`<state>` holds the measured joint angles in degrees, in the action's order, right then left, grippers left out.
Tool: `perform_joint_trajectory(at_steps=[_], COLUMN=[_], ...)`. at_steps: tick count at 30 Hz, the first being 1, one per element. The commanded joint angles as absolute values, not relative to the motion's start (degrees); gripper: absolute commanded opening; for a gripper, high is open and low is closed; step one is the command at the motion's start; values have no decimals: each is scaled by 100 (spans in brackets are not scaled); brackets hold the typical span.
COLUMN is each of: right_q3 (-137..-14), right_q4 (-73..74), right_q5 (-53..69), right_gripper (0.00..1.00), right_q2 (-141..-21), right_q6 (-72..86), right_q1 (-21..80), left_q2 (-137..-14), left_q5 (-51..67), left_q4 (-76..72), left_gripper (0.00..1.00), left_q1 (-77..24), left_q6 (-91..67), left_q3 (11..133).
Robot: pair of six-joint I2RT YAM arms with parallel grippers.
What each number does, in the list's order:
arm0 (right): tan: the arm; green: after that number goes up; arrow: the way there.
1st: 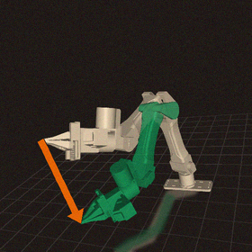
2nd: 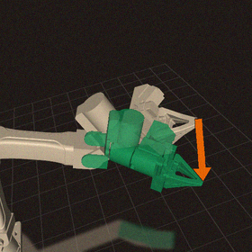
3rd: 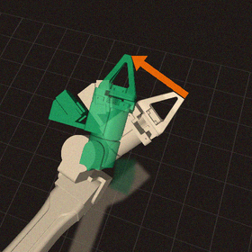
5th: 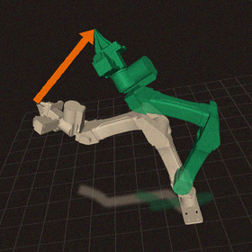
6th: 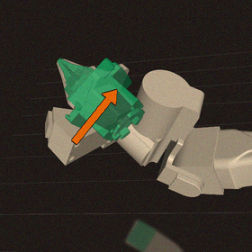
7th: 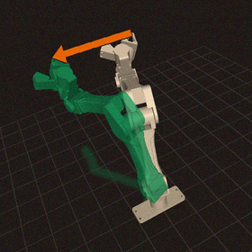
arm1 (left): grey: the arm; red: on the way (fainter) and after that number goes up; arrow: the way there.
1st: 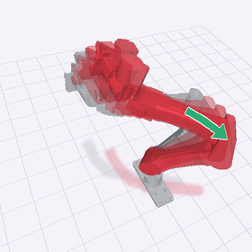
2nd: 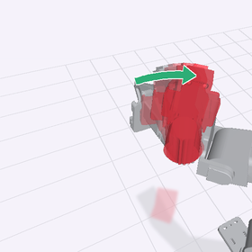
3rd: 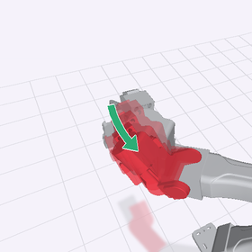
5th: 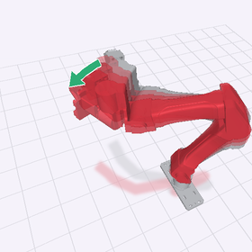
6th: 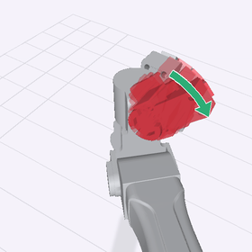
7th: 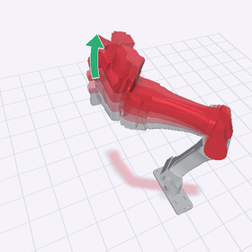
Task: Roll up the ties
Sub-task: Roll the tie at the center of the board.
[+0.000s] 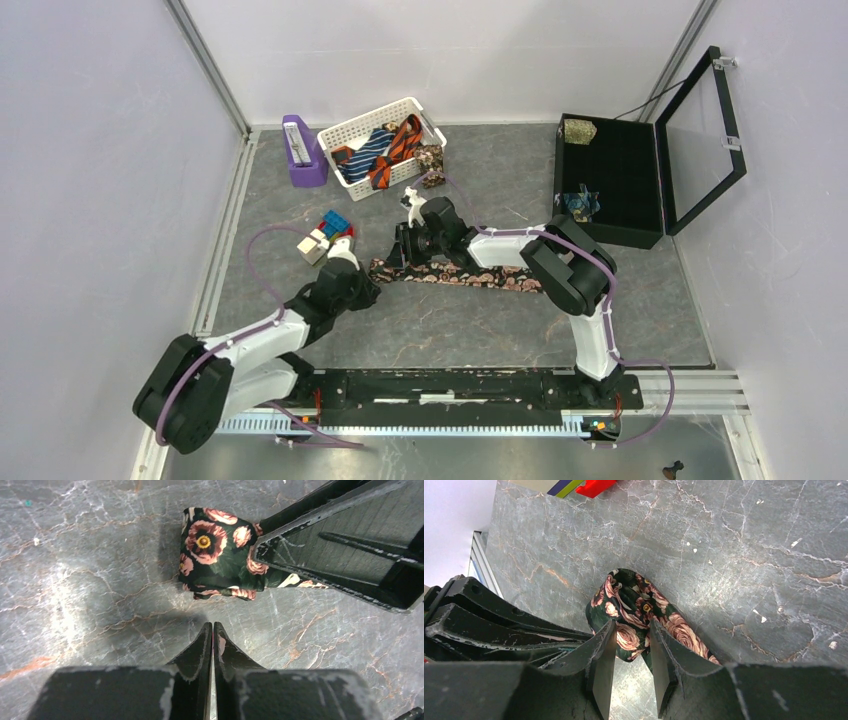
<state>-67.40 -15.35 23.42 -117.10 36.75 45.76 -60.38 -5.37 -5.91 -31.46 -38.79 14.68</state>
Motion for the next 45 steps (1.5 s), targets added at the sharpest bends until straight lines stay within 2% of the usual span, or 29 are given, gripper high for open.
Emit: perform_joint_trajectory(at_steps=[1, 12, 25, 32, 45], right_q3=[-6936, -6967, -7002, -7244, -7012], right_q4=[-1556, -1503, -1427, -1094, -859], right_q5=[2329, 2295, 2261, 2045, 1504], right_gripper=[37, 38, 39, 45, 49], right_q2=[-11715, -11663, -11619, -11611, -11163], right_q6=[3626, 3622, 3622, 3426, 3321], right_q1=[4621, 4655, 4666, 4663, 4669], left_q2=[-6237, -7159, -7456, -7485, -7559], left_q5=[-363, -687, -855, -770, -803], left_q4=[-1331, -2212, -2610, -2656, -2636], left_gripper=[8, 7, 8, 9, 9], left_q1=[-3120, -3125, -3129, -3129, -3129], left_q6=[-4097, -4187, -4448, -4566, -4605], left_q3=[1563, 1625, 1670, 1707, 1766])
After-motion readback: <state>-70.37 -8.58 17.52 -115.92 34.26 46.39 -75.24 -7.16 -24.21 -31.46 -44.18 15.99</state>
